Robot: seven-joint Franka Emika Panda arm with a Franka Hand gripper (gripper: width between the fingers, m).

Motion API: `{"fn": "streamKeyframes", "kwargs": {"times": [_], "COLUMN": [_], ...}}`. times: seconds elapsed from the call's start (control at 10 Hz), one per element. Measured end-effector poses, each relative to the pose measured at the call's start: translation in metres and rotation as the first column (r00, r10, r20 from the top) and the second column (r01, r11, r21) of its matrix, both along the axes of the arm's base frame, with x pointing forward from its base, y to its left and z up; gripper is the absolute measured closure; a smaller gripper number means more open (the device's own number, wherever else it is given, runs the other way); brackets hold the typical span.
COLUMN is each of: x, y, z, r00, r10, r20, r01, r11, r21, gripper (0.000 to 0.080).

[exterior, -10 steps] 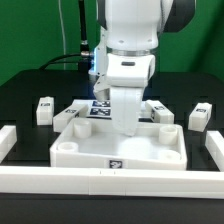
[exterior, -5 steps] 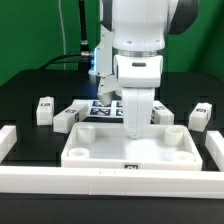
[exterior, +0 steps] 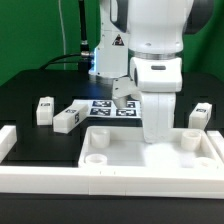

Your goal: Assemble desk

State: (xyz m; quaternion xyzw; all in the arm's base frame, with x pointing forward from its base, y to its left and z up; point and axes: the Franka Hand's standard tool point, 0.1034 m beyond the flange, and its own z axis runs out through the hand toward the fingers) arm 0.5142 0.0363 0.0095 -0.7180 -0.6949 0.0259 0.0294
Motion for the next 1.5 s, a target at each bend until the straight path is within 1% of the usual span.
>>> {"fn": "streamKeyframes", "kwargs": {"times": [0.2,0.6,0.7,0.8,0.9,1.0,1.1,1.2,1.4,1.5], "x": [0.0001,-0.0004,-0.0005,-0.0007,-0.0008,-0.0011,-0.002,-0.0022,-0.0039,-0.0051], "y": [0.0041,0.0037,0.0035,0.0034,0.0032,0.0027,0.0014,0.0013,0.0049,0.0079], "z": [0.0,-0.0007,-0.0008,-0.001,-0.0011,-0.0013,-0.0016,-0.0016,-0.0004,0.0056], "r00": [1.0,0.999,0.999,0.999,0.999,0.999,0.998,0.997,0.994,0.987], "r10": [-0.012,-0.035,-0.035,-0.035,-0.036,-0.041,-0.054,-0.073,-0.107,-0.163], "r20": [-0.006,-0.007,-0.008,-0.008,-0.008,-0.009,-0.01,-0.008,-0.007,0.0], "r01": [0.012,0.035,0.035,0.035,0.036,0.041,0.054,0.073,0.107,0.163], "r11": [1.0,0.999,0.999,0.999,0.999,0.999,0.999,0.997,0.994,0.986], "r21": [0.0,-0.002,-0.002,-0.002,-0.002,-0.002,-0.003,-0.004,-0.008,-0.015], "gripper": [0.0739,0.0739,0.0554,0.0554,0.0371,0.024,0.024,0.0168,0.0153,0.0151]}}
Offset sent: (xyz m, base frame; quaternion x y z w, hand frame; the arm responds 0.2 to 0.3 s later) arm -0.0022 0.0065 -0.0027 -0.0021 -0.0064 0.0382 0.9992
